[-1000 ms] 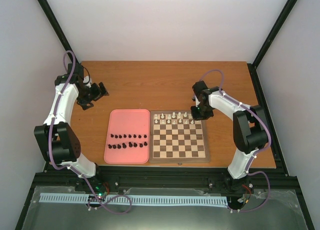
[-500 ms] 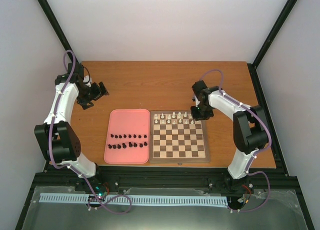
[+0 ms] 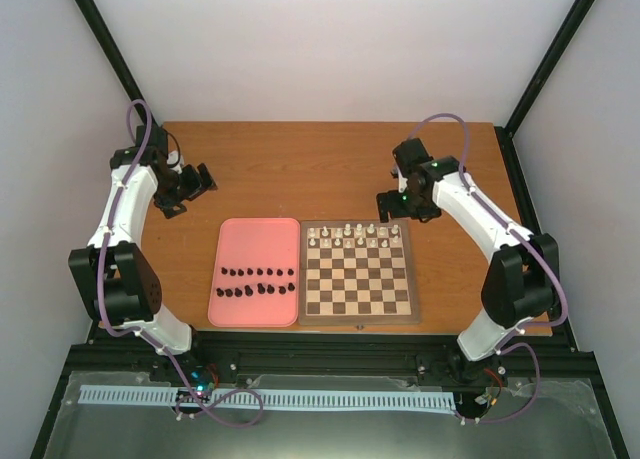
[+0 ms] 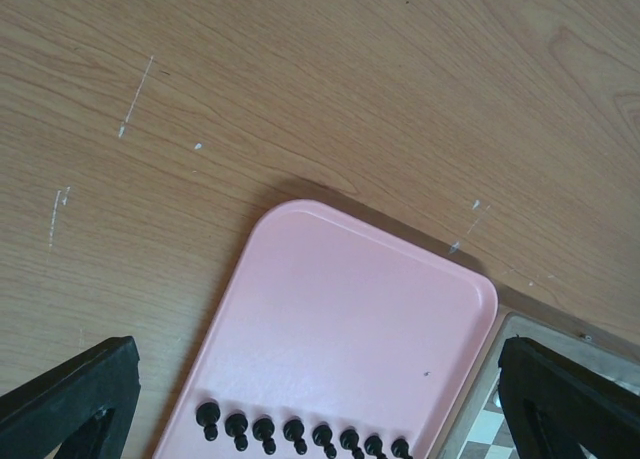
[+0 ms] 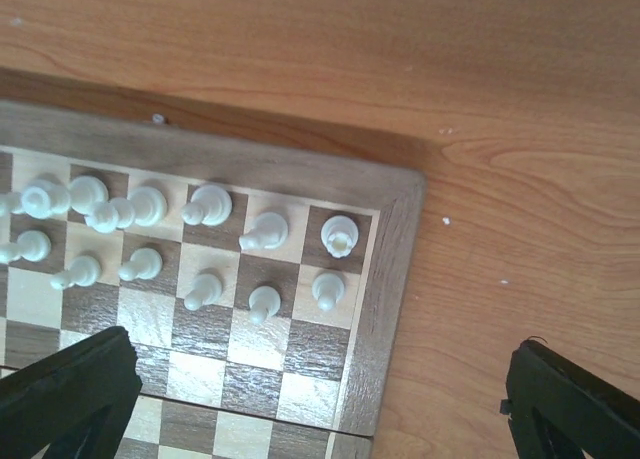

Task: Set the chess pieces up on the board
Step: Reset both arms

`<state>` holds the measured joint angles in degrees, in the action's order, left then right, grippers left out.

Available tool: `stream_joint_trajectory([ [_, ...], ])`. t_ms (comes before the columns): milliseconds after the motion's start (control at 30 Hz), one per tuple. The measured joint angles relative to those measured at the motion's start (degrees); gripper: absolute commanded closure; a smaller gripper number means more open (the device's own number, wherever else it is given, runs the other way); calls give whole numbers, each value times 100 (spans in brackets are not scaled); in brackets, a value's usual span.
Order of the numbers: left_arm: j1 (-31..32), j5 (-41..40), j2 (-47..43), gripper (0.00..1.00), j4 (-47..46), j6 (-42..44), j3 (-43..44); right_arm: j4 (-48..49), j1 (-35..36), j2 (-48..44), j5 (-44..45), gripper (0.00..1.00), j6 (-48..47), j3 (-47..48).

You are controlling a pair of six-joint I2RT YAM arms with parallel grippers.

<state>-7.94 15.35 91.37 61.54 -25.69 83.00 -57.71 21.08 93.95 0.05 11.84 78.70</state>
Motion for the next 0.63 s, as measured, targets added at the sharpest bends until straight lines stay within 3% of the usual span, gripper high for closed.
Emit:
stream_joint_trajectory([
  [367, 553, -603, 280, 0, 354, 175, 800, -57, 2, -203, 98, 0, 33, 750],
  [633, 673, -664, 420, 0, 485, 205, 927, -63, 2, -260, 105, 0, 63, 907],
])
